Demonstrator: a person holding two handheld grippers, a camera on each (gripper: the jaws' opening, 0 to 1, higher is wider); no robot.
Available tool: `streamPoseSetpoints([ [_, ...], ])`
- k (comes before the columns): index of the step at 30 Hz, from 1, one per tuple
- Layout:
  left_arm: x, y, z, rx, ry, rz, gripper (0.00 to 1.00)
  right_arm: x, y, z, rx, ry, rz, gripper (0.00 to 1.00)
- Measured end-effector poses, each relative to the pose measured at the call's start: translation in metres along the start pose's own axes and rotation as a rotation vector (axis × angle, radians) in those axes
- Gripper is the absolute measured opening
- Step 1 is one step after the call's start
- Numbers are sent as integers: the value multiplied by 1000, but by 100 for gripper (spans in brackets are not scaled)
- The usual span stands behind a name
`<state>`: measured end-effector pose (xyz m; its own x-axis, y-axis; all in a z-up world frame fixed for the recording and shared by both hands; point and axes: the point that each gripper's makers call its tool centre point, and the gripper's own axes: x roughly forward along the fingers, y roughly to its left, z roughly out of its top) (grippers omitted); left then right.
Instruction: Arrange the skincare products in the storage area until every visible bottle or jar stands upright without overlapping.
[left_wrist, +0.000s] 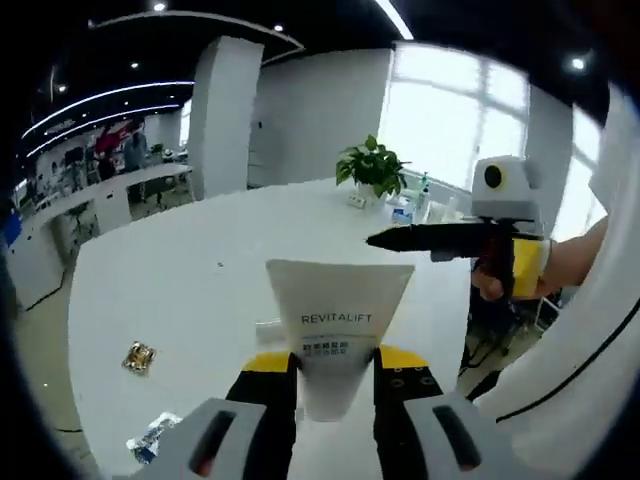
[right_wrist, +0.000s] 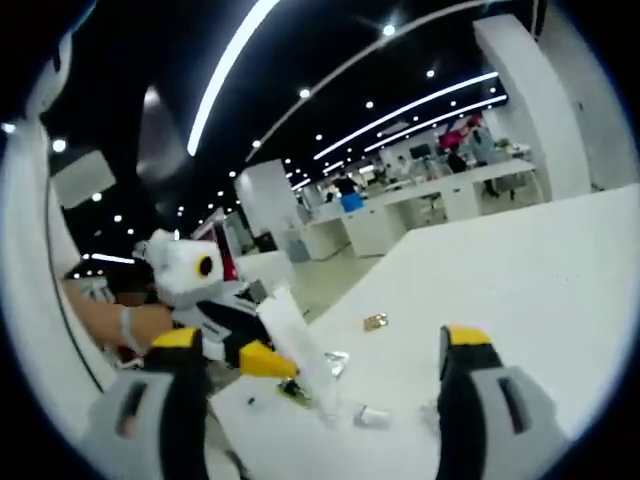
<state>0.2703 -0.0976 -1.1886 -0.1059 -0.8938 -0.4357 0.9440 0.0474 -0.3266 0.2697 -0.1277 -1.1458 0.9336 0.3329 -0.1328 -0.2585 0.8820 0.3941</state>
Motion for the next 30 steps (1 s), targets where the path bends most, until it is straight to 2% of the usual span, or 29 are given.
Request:
streamPoseSetpoints([
  [2,-2,-8,2,-43,-30,1,27,4,6,-1,17,2,15,93],
  [3,-3,-9,0,-37,-29,4,27,5,8,-2,24,3,20,92],
  [6,-8,-13,0,-36,-48,21,27,13,20,-6,79,11,63,83],
  [9,-16,-15,0,-29,-62,26,27,22,34,-14,119,44,113,70],
  [12,-22,-16,-2,-5,-50,31,27,28,46,-16,148,52,147,60],
  [16,-26,-14,-10,86,1,38,27,37,53,-25,171,79,140,39],
  [18,-27,-13,-12,88,8,44,27,42,61,-28,220,72,165,35],
  [19,-29,-11,-13,104,17,59,27,45,58,-30,216,68,134,34],
  [23,-33,-5,-18,144,59,89,27,51,56,-36,224,89,107,29],
  [26,-31,-2,-17,172,84,102,27,49,49,-35,232,87,58,23],
  [27,-28,-2,-16,182,91,123,27,48,45,-34,222,87,38,19],
  [29,-23,-5,-15,217,102,134,27,41,28,-36,143,127,-39,11],
  [30,-19,-7,-14,240,107,146,27,40,30,-33,191,128,3,11],
])
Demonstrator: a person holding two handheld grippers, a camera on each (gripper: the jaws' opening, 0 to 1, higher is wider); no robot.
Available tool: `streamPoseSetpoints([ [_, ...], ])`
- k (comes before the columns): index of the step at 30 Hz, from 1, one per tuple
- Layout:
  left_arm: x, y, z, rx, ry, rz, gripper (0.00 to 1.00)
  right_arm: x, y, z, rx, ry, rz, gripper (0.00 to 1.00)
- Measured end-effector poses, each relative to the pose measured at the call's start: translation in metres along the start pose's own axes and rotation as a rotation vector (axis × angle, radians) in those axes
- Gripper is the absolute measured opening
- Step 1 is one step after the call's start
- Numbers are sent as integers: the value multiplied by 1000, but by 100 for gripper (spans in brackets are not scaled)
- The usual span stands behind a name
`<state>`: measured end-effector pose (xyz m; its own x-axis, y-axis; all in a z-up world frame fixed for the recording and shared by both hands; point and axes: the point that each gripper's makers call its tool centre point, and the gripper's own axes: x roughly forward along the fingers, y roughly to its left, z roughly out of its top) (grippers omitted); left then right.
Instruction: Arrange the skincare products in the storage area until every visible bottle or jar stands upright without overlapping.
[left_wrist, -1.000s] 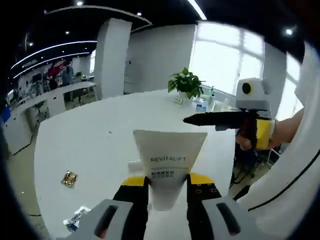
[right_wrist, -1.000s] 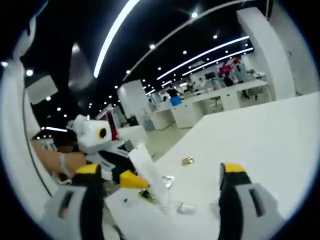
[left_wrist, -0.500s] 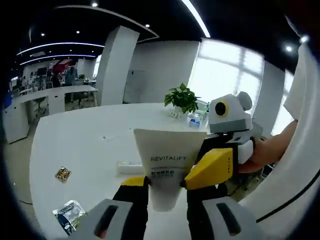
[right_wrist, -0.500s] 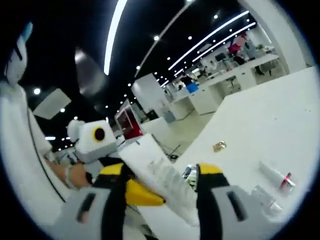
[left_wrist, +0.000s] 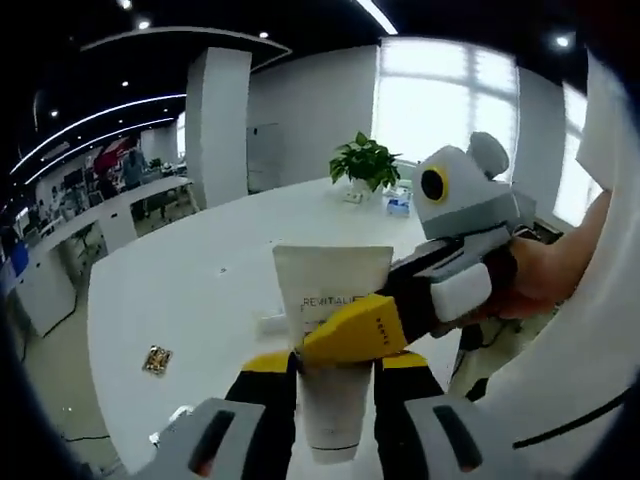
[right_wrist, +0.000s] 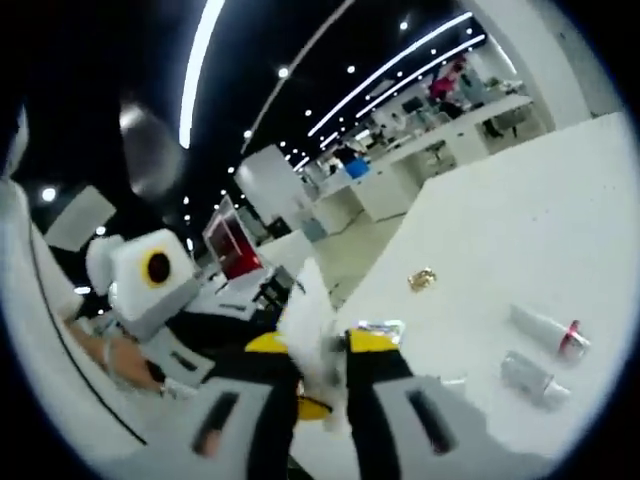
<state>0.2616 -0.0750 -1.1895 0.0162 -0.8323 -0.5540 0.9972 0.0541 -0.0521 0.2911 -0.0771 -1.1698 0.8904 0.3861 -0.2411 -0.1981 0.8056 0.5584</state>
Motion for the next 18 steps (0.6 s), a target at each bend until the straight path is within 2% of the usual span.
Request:
streamPoseSetpoints([
  [1,2,-3,3,-18,-8,11,27,-3,-4,1,16,0,0,11],
  [3,9,-5,6,-34,-11,20,28,-9,-8,2,-84,25,-8,10],
  [4,12,-6,7,-33,-11,23,28,-11,-10,2,-70,37,-9,10],
  [10,27,-16,19,-54,-45,39,29,-28,-21,9,-134,61,20,8],
  [15,32,-23,19,-38,-74,1,30,-37,-26,6,-163,78,50,8],
  [18,34,-29,18,-24,-88,-59,30,-42,-23,0,-218,100,67,8],
])
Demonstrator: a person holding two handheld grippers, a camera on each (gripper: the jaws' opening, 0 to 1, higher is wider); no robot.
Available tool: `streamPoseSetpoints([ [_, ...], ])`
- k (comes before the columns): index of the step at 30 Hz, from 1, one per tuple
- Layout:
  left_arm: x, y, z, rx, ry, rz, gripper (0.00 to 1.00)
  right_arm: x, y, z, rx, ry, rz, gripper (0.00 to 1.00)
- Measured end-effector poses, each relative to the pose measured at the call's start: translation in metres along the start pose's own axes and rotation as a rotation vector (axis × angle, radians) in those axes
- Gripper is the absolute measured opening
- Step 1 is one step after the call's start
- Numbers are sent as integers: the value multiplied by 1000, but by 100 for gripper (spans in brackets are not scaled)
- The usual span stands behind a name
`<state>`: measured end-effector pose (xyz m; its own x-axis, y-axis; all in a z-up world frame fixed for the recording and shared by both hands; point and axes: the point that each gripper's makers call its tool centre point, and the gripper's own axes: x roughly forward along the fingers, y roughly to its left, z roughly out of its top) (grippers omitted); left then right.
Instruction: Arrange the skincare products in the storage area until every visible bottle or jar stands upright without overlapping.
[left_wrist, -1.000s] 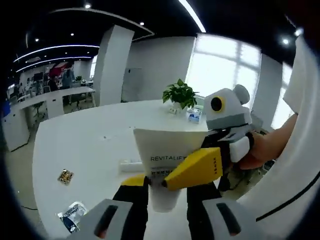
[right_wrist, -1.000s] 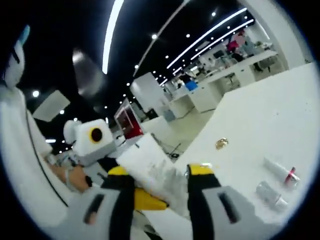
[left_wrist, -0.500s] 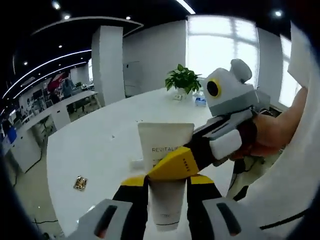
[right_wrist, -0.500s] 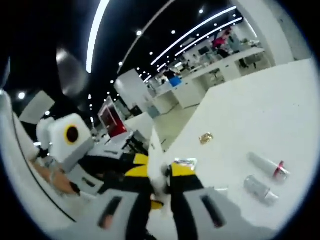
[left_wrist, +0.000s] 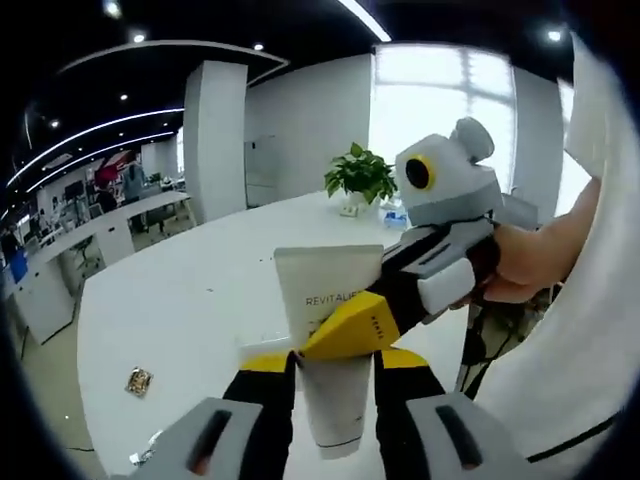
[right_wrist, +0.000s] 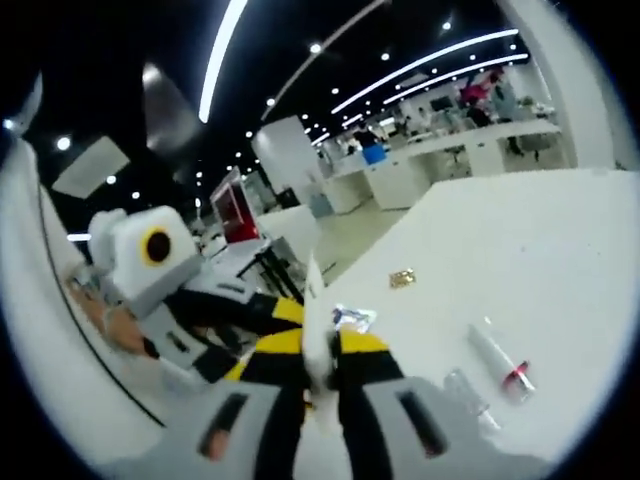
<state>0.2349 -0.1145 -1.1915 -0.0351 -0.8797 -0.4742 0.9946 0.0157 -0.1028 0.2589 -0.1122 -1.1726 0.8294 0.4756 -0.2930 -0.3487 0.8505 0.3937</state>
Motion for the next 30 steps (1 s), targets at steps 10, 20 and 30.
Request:
streamPoseSetpoints([
  [10,-15,0,-15,20,19,-63,28,13,19,-10,-80,84,61,7],
  [20,-50,9,-37,20,44,-85,29,42,53,-19,-101,104,135,8],
  [30,-76,5,-52,-81,-9,-69,29,55,87,-27,-189,193,259,8],
])
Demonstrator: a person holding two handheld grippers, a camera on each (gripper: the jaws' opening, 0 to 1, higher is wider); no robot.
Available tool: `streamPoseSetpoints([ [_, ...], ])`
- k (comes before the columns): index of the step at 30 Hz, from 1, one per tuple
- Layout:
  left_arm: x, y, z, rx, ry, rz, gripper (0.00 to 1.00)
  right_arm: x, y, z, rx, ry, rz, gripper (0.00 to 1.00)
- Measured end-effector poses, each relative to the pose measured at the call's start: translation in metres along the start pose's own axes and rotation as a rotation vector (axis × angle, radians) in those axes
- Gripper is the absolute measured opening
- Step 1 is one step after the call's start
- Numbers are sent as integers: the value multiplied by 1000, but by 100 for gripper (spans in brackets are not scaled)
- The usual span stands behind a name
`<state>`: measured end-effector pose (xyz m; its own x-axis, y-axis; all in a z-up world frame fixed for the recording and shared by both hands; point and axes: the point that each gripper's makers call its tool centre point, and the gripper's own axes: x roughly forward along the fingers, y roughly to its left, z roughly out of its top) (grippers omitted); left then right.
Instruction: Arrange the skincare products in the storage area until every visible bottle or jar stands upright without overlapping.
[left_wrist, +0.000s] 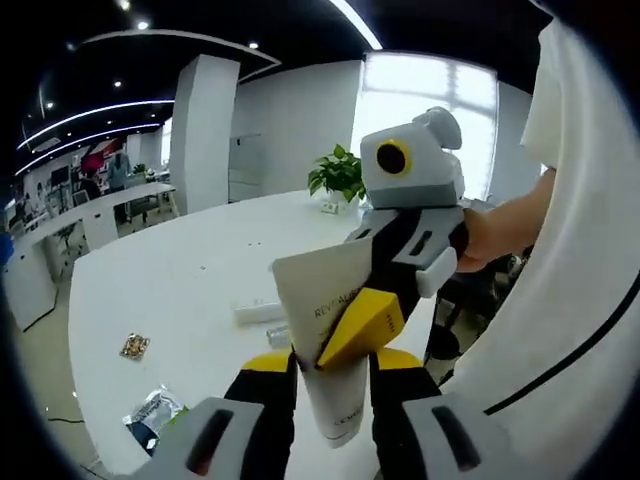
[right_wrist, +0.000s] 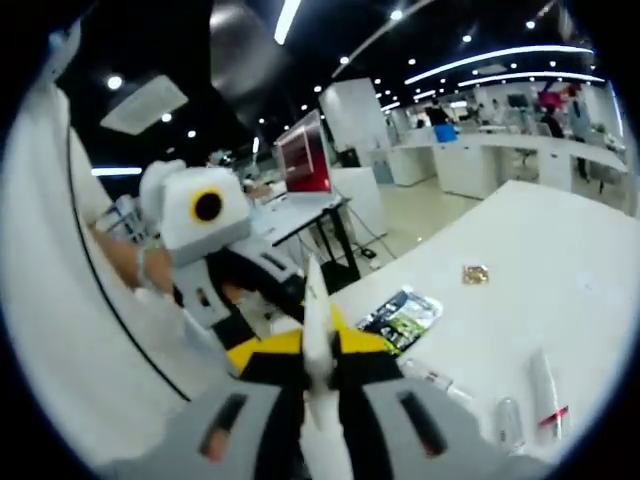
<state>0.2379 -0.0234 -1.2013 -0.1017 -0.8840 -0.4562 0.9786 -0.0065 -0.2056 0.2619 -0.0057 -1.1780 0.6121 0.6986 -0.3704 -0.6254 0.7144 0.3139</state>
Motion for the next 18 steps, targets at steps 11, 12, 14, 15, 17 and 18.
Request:
streamPoseSetpoints([
  [11,-3,-4,-4,-147,-90,105,31,1,11,-5,-78,97,141,8],
  [12,1,-5,-4,-154,-98,106,31,-2,10,-5,-84,102,144,8],
  [14,8,-8,-2,-158,-111,104,31,-7,8,-8,-90,115,149,8],
  [15,12,-9,-1,-158,-114,102,32,-9,6,-9,-92,120,152,8],
  [17,19,-10,1,-152,-117,97,33,-14,4,-12,-93,133,150,8],
  [18,20,-10,1,-150,-116,96,34,-15,3,-12,-96,138,145,8],
])
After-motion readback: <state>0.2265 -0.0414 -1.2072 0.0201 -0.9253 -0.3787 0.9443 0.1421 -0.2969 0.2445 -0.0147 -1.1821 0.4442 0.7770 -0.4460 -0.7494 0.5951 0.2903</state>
